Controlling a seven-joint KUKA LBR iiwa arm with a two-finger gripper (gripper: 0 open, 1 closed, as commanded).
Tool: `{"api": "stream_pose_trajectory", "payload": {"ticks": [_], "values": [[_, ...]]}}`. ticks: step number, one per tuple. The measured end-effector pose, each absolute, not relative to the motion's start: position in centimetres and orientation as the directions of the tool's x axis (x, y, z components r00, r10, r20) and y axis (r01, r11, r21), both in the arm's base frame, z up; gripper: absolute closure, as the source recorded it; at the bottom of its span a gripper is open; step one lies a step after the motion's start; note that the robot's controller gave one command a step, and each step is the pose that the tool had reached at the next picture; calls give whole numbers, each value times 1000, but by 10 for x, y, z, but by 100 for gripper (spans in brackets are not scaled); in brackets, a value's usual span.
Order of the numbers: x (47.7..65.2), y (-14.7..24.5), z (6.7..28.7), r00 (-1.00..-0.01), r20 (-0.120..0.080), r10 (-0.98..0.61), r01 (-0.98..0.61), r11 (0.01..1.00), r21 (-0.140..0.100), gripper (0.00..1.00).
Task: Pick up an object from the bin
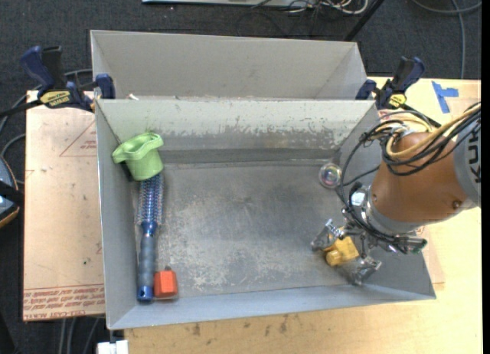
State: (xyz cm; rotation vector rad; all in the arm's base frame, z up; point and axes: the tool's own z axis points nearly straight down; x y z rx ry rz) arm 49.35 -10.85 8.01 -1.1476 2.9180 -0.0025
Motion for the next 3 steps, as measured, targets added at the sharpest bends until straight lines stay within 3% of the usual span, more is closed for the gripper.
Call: {"api": "stream_pose_trajectory", "payload": {"ticks": [1,2,3], "values": [[521,-131,74,-572,-10,-820,-820,571,34,0],[525,-134,75,-563,-16,-826,-826,563,11,100],[499,-138,264,-461,-4,-887,-887,461,-9,100]]}}
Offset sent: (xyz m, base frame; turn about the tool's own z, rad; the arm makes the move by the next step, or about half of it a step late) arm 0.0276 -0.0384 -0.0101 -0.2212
